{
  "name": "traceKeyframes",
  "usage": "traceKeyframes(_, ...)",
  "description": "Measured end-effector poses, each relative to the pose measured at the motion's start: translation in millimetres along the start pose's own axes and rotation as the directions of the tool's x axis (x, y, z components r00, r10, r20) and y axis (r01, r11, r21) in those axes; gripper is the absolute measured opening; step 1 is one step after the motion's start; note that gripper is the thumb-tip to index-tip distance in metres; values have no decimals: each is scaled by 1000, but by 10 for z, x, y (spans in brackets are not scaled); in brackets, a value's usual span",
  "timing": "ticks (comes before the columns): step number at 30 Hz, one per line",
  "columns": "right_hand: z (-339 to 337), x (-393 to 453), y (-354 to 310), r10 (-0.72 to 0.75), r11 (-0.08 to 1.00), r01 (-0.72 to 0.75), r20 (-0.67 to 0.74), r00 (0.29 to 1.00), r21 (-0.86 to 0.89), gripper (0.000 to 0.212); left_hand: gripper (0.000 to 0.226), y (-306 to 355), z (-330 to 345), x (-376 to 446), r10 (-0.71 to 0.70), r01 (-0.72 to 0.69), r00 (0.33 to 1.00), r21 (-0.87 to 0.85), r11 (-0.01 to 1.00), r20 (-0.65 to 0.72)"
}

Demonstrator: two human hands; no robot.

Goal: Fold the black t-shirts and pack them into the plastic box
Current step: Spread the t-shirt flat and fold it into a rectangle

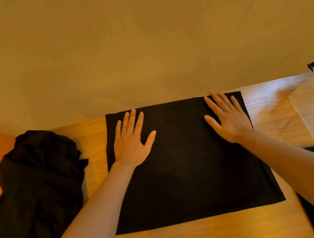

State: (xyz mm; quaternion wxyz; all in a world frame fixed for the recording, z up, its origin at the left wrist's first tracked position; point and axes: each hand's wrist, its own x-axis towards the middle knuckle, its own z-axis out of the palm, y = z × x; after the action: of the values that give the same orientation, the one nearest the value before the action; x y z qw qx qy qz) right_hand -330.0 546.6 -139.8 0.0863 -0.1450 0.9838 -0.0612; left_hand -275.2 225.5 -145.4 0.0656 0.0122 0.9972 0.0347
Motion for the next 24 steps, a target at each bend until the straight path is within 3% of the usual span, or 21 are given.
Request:
traceKeyframes(9, -52, 115, 205, 15, 999, -14, -12, 1000, 30, 66, 73, -217, 1, -158, -87, 73, 991, -137, 988, -97)
traceKeyframes(13, -81, -277, -176, -64, 996, 72, -134, 989, 58, 58, 64, 72, -131, -450, 14, -35, 987, -129, 991, -157)
traceKeyframes(16, 30, -795, -416, -109, 991, 116, -101, 989, 63, 57, 64, 351, -59, -859, 83, -97, 992, -150, 984, -100)
traceKeyframes(19, 204, -1304, -360, -69, 996, 72, -61, 996, 55, 59, 66, 427, 133, -1298, 14, -16, 1000, -94, 995, -17)
traceKeyframes(24, 249, -1879, -82, -17, 996, 22, -50, 999, 89, 59, 67, 353, 222, -1816, -52, 51, 999, -62, 997, -14)
